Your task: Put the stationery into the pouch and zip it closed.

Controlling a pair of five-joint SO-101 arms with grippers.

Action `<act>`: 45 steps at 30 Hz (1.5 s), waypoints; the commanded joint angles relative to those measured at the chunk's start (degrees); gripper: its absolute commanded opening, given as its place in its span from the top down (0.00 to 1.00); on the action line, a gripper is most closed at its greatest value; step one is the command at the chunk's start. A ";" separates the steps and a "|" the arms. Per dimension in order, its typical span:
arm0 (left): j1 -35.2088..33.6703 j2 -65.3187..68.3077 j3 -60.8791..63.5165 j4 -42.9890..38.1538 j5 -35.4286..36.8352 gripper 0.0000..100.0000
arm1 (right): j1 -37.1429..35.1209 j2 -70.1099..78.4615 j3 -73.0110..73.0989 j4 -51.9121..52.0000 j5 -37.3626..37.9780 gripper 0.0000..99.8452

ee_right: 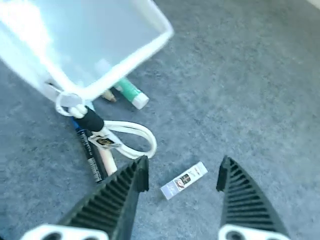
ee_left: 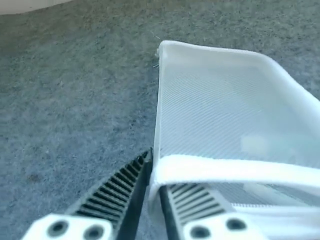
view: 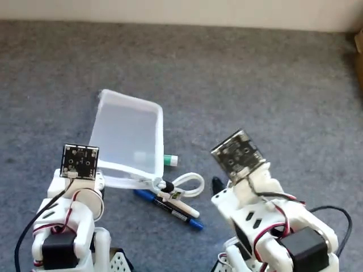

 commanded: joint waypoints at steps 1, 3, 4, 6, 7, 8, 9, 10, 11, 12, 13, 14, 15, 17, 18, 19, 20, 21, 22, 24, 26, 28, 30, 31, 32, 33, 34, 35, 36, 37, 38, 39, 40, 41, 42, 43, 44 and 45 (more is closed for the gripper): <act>-0.92 -0.04 -5.93 0.35 0.70 0.99 | 3.91 0.04 -0.31 0.13 -0.26 0.79; -0.92 0.75 -7.34 0.35 0.70 0.99 | 4.62 0.04 1.54 -0.31 -0.26 0.79; -0.92 2.07 -8.22 0.35 0.70 0.99 | 4.62 0.13 2.95 -0.84 -0.26 0.79; -0.84 6.55 -10.33 0.35 0.70 0.99 | 4.97 0.13 6.20 -2.51 -0.26 0.79; -0.75 9.36 -11.65 0.35 0.70 0.99 | 5.41 0.13 7.78 -3.47 -0.26 0.79; -0.75 12.18 -12.97 0.35 0.70 0.99 | 6.02 0.13 9.36 -4.53 -0.53 0.79; -0.75 14.81 -14.20 0.35 0.70 0.99 | 6.81 0.13 10.77 -5.67 -0.62 0.79; -0.66 17.27 -15.52 0.35 0.70 0.99 | 7.96 0.13 12.09 -6.64 -0.62 0.79; -0.66 19.65 -16.84 0.35 0.70 0.99 | 9.36 0.13 13.23 -7.43 -0.62 0.79; -0.66 21.76 -18.15 0.44 0.70 0.99 | 10.68 0.13 14.20 -8.13 -0.62 0.79; -0.66 23.69 -19.21 0.44 0.70 0.99 | 11.91 0.13 14.99 -8.48 -0.62 0.79; -0.66 25.36 -20.09 0.44 0.70 0.99 | 12.88 0.13 15.78 -8.66 -0.70 0.79; -0.66 26.95 -20.88 0.44 0.70 0.99 | 13.67 0.13 16.66 -8.75 -1.58 0.79; -0.66 30.29 -22.29 0.44 0.70 0.99 | 14.46 0.13 18.33 -8.75 -4.48 0.78; -0.66 31.69 -22.81 0.44 0.70 0.99 | 14.64 0.13 18.95 -8.75 -5.71 0.78; -0.66 33.27 -23.52 0.44 0.70 0.99 | 14.73 0.13 19.47 -8.75 -6.68 0.78; -0.66 34.86 -24.31 0.44 0.79 0.99 | 14.99 0.13 19.74 -8.75 -7.47 0.78; -0.66 36.62 -25.27 0.44 1.58 0.99 | 14.99 0.13 19.82 -8.84 -8.18 0.78; -0.66 38.46 -26.33 0.53 2.99 0.99 | 14.99 0.13 19.82 -8.84 -8.88 0.78; -0.66 42.51 -29.14 2.02 4.57 0.99 | 14.99 0.13 19.82 -8.84 -10.81 0.78; -0.66 46.81 -33.27 4.48 4.84 0.99 | 14.99 0.13 19.91 -9.45 -13.10 0.78; -0.66 51.30 -38.37 7.74 4.84 0.99 | 14.99 0.13 20.00 -10.15 -15.47 0.78; -0.66 55.52 -43.38 10.64 5.27 0.99 | 14.99 0.13 20.00 -10.42 -16.97 0.78; -0.66 57.45 -45.76 11.60 6.07 0.99 | 14.99 0.13 19.91 -10.42 -17.32 0.78; -0.66 59.12 -47.87 12.22 6.77 0.99 | 14.99 0.13 19.91 -10.42 -17.67 0.78; -0.66 60.97 -49.89 12.84 7.21 0.99 | 14.99 0.13 19.91 -10.42 -18.02 0.78; -0.66 62.64 -51.82 13.27 7.56 0.99 | 14.99 0.22 19.91 -10.51 -18.11 0.78; -0.66 64.22 -53.67 13.71 8.18 0.99 | 14.99 0.22 19.91 -10.51 -18.11 0.78; -0.66 65.71 -55.52 14.07 8.53 0.99 | 14.99 0.22 19.91 -10.51 -18.11 0.78; -0.66 67.21 -57.54 14.59 8.88 0.99 | 14.99 0.31 19.91 -11.21 -18.11 0.78; -0.66 68.79 -59.91 15.47 9.32 0.99 | 14.99 1.10 19.91 -11.74 -18.46 0.78; -0.66 70.37 -62.11 16.53 9.41 0.99 | 14.99 2.51 19.82 -12.26 -18.90 0.78; -0.66 72.04 -64.57 17.67 9.76 0.99 | 14.99 4.62 19.56 -12.97 -19.25 0.78; -0.66 73.63 -67.21 18.90 10.29 0.99 | 14.99 7.34 19.47 -13.41 -19.25 0.78; -0.66 75.38 -69.76 20.13 10.55 0.99 | 14.99 10.42 19.47 -13.67 -19.25 0.78; -0.66 77.05 -72.22 21.27 10.55 0.99 | 14.99 13.67 19.47 -13.67 -19.25 0.78; -0.57 78.73 -74.77 22.33 10.55 0.99 | 14.99 16.57 18.95 -13.85 -19.25 0.78; -0.57 80.31 -77.32 23.38 10.55 0.99 | 14.90 19.38 17.80 -14.37 -19.25 0.78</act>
